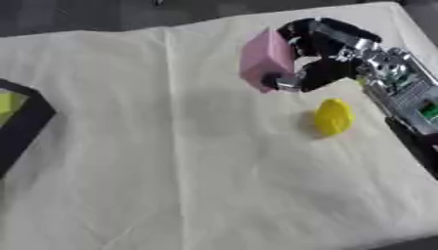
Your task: Pick up the objects with one hand, pass them to the other hand, and then place them into the box on the other side of the table.
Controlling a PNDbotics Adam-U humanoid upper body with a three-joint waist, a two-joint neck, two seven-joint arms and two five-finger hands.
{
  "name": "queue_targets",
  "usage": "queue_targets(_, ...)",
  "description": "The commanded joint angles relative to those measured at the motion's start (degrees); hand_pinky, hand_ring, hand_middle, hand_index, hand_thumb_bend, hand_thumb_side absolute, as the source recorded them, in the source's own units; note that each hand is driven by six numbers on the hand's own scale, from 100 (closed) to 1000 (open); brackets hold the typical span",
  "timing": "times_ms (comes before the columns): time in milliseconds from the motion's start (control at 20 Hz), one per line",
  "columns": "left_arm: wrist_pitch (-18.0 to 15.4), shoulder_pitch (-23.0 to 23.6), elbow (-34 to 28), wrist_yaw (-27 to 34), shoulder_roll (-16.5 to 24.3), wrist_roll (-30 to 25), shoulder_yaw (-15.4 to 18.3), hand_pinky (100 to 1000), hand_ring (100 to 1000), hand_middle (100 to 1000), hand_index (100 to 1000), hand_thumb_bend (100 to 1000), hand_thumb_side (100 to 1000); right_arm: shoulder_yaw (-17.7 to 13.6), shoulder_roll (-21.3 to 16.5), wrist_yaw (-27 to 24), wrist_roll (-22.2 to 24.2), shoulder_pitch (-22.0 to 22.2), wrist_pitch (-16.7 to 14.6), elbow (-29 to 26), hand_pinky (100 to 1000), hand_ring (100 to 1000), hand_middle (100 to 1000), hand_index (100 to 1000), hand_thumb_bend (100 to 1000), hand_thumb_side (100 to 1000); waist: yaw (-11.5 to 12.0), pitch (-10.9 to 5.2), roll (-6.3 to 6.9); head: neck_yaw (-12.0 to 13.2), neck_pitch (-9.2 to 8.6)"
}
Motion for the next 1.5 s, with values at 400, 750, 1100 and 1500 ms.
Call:
queue_targets(400,3.05,-4.29,-3.94,-1.65,3.54,-5.21,-4.09,739,808,702,791,229,678,1.16,6.20,2.45,-3.69,-0.68,-3.68,1.09,705,521,491,570,370,100,0.62,-3.56,0.73,0.83,1.61)
queue_targets(750,2.71,-7.61,-4.00,-3.78,4.26,-8.30,-6.76,782,808,706,790,244,640,3.22,10.45,3.58,-5.73,-0.87,-7.39,4.15,702,517,492,578,357,100,1.58,-4.19,0.89,0.37,2.39)
queue_targets(1100,5.14,-8.93,-4.00,-12.88,4.33,-9.34,-7.94,840,796,708,790,259,613,4.07,13.05,3.89,-8.28,-0.35,-9.10,7.12,699,513,491,571,362,100,2.24,-4.47,1.06,-0.16,2.61)
queue_targets(1500,4.16,-12.05,-4.00,-13.51,3.47,-11.70,-10.43,832,797,709,790,266,594,5.59,14.65,4.05,-6.99,-0.67,-10.63,8.57,700,513,491,572,355,100,2.77,-4.79,1.20,-0.73,2.95)
